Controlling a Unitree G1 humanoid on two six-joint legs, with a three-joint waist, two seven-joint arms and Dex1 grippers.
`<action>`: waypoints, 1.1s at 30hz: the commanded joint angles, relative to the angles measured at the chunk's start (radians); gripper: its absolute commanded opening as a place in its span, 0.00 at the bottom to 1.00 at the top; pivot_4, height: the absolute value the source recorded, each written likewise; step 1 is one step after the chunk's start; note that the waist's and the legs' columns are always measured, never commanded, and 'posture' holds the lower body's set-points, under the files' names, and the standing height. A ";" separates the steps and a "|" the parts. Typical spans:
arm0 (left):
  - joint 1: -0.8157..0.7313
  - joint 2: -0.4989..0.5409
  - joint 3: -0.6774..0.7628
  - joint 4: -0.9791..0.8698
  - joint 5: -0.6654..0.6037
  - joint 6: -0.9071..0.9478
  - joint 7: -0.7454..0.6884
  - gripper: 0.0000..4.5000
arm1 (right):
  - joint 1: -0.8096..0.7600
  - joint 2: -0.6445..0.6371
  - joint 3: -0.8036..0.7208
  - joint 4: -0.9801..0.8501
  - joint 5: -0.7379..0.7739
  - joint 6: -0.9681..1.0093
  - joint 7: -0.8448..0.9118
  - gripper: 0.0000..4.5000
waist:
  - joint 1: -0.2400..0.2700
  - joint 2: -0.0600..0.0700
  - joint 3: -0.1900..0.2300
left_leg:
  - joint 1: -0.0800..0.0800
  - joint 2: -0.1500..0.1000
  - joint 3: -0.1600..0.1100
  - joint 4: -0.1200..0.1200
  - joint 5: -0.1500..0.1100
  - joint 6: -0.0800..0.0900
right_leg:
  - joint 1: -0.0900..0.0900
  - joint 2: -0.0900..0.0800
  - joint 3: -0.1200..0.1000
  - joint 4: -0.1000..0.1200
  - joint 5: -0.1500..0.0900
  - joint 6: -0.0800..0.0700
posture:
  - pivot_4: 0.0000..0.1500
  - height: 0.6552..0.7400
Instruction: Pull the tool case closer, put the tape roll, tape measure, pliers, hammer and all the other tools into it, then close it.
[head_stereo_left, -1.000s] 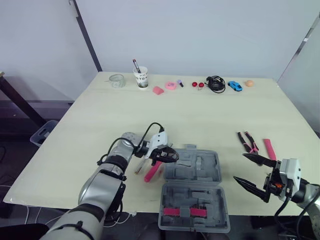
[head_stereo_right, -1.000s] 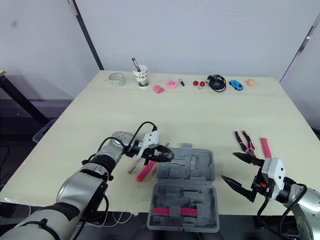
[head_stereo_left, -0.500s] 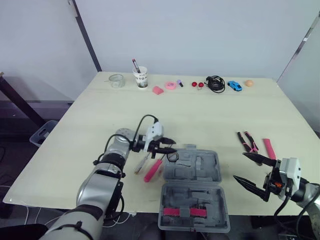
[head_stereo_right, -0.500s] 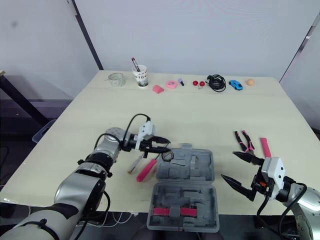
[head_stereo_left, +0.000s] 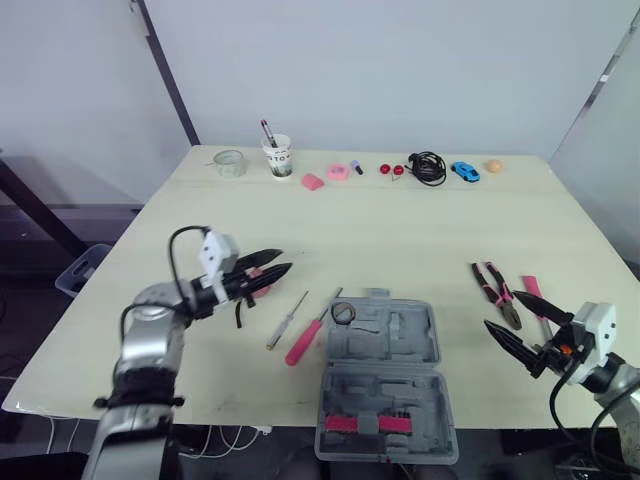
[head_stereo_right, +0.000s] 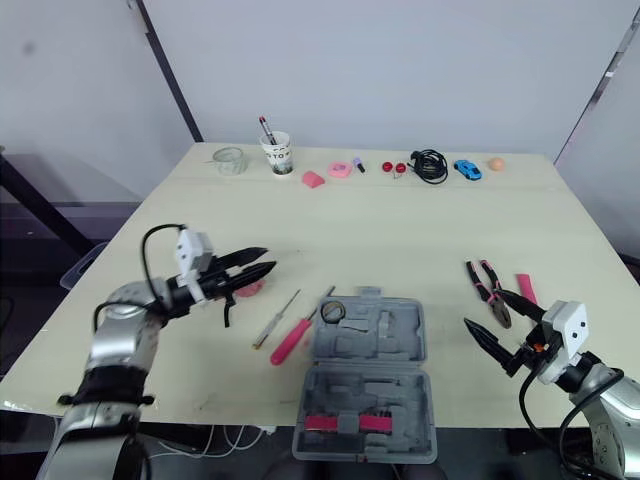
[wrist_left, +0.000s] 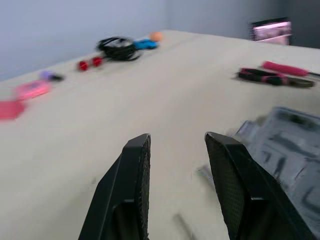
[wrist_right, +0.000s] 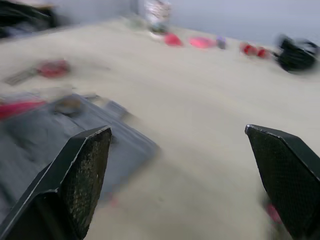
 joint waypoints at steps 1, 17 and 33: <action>0.184 0.021 0.098 -0.119 -0.027 0.022 0.076 0.41 | 0.034 -0.026 -0.087 0.053 -0.024 -0.066 -0.019 1.00 | -0.002 0.001 0.000 | 0.001 0.000 0.001 -0.002 0.000 0.000 | 0.000 0.000 0.001 -0.002 0.000 0.000 | 1.00 1.00; 0.592 -0.048 0.242 -0.281 -0.099 0.048 0.268 0.69 | 0.247 -0.024 -0.200 0.156 -0.010 -0.100 -0.006 1.00 | 0.002 0.000 -0.002 | 0.003 0.002 0.002 -0.002 0.000 0.000 | 0.002 -0.001 0.000 -0.003 -0.003 -0.005 | 1.00 1.00; 0.430 -0.061 0.170 -0.308 -0.053 0.156 0.464 0.98 | 0.208 -0.041 -0.154 -0.017 0.057 -0.072 0.066 1.00 | 0.003 0.002 -0.004 | 0.002 0.001 0.002 -0.002 0.000 0.000 | 0.002 -0.001 0.000 -0.004 -0.003 -0.005 | 1.00 1.00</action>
